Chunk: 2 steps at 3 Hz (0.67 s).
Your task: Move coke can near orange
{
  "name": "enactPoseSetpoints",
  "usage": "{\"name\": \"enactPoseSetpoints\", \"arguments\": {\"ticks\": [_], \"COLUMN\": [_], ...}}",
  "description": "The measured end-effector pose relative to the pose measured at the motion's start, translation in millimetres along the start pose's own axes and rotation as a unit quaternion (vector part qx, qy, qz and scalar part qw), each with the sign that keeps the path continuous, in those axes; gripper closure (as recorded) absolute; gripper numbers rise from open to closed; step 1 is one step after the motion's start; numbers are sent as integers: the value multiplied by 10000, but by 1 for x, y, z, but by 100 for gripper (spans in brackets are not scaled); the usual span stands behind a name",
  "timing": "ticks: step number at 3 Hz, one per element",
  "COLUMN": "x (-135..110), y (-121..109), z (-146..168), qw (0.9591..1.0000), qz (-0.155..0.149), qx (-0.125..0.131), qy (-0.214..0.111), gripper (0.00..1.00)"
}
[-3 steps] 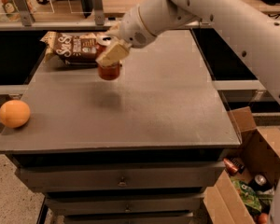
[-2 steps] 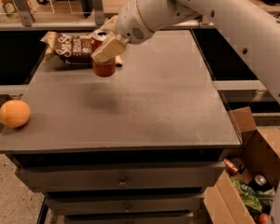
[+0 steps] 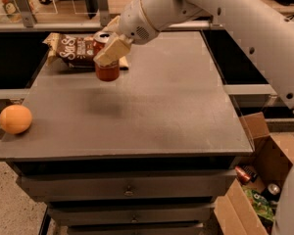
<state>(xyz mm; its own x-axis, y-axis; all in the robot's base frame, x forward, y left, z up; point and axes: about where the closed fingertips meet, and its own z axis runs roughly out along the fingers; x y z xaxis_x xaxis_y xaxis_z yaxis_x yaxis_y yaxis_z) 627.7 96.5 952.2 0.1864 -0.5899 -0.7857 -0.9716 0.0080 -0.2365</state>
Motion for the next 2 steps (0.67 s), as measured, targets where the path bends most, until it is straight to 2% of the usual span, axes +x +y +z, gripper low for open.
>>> {"name": "enactPoseSetpoints", "arguments": {"ticks": [1, 2], "x": [-12, -22], "y": [16, 41], "z": [27, 66], "qw": [9988, 9932], "qz": [-115, -318], "qx": [-476, -1111], "qy": [-1, 125], "gripper": [100, 100]}}
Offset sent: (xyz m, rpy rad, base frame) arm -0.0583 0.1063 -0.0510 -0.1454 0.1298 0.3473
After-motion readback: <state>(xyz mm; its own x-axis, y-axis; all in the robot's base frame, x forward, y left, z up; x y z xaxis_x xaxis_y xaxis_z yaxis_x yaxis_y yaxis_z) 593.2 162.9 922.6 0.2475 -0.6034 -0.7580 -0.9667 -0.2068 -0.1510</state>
